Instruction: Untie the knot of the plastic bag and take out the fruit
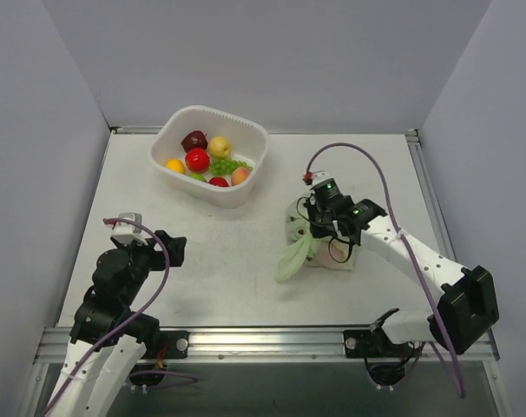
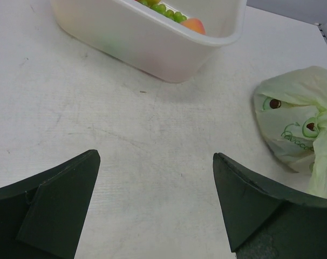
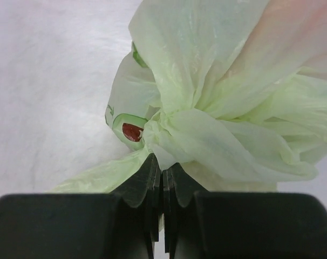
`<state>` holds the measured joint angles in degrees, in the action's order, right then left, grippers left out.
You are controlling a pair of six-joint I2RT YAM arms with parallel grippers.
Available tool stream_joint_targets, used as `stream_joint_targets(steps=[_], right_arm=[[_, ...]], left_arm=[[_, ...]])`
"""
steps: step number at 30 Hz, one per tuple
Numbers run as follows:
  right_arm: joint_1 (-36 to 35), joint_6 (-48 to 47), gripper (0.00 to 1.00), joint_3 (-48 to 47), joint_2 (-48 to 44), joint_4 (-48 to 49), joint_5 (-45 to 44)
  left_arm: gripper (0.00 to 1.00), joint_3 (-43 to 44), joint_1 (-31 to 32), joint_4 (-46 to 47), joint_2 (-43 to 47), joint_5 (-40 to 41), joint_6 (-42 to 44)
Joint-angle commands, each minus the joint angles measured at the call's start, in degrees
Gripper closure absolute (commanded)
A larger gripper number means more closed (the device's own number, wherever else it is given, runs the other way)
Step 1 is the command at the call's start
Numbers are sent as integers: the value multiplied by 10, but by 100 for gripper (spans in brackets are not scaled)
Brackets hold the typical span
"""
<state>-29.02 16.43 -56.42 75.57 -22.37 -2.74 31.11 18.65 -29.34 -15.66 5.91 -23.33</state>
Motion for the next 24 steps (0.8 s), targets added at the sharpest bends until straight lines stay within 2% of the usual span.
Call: stream_joint_targets(steps=[1,4,7,10,11,12,14,15,17,18,21,23,24], right_arm=[[-112,-97,100,-48,1,-20,22],[-178,-133,100,-65,11,-25,48],[-201,-143,100,-55,12,-27,53],[-201,-120,94,-35,16,-13,48],[-203,-113,89,-30,17,-8,50],[-206,-109,78,-26,19,-2,53],[-215,-94,65,-13,15,12,61],[-218,-89,53,-10,5,16,62],[-217,-67,46,4,-10,35,66],[-218,-60,39,7,-29,39,63],[-213,-28,33,11,-60,42,40],[-208,-5,33,16,-71,44,29],[-199,2,33,19,-79,50,14]], left_arm=[[3,9,-7,21,-24,-34,7],[3,8,-15,30,-41,-60,8],[3,3,-25,46,-54,-110,8],[3,-1,-27,64,-64,-148,7],[3,-3,-27,74,-70,-157,6],[3,-4,-27,79,-75,-166,3],[2,-8,-24,92,-89,-196,-10],[3,-8,-23,95,-95,-208,-18],[2,-10,-15,107,-117,-239,-45],[3,-10,-11,110,-125,-241,-57],[3,-9,27,132,-159,-237,-87],[3,-3,56,148,-187,-199,-101],[3,8,97,153,-198,-178,-105]])
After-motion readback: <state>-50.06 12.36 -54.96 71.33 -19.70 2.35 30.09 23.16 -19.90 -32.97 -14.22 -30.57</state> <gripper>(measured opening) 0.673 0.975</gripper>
